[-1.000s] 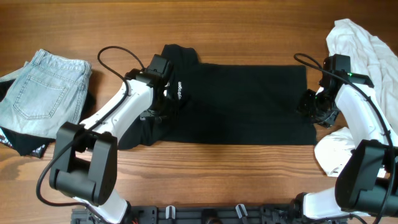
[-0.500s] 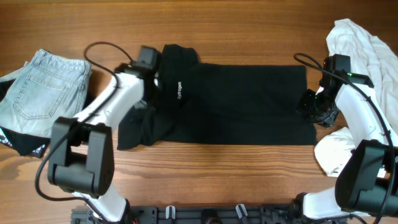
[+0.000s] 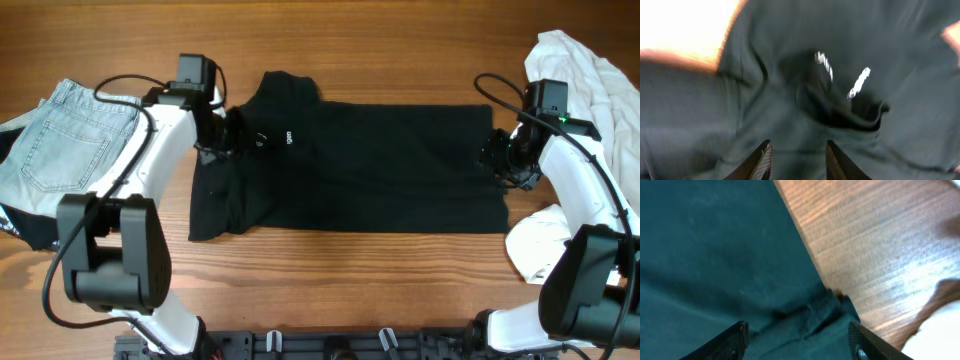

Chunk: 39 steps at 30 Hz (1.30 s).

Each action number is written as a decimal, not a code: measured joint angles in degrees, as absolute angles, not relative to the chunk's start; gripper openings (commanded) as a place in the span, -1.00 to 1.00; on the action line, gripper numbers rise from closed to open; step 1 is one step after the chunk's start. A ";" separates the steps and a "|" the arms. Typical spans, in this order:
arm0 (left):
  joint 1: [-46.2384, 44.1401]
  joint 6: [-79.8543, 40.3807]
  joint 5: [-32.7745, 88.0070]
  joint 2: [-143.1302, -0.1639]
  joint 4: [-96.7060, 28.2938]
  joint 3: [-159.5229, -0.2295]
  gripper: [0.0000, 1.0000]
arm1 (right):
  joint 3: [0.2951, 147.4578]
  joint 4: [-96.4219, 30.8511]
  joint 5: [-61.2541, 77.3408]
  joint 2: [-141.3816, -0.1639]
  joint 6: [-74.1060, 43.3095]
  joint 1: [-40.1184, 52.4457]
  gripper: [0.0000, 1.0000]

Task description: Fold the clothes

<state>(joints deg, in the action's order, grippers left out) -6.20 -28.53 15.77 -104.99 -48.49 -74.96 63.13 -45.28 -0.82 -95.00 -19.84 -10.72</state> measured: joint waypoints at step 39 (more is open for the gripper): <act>-11.75 -26.85 9.04 -103.18 -41.91 -60.36 -0.30 | 54.89 -37.56 3.90 -95.02 -30.87 -10.72 -0.91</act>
<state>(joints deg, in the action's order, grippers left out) -11.75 -26.85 9.04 -103.18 -41.91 -60.36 54.89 -37.56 3.90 -95.02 -30.87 -10.72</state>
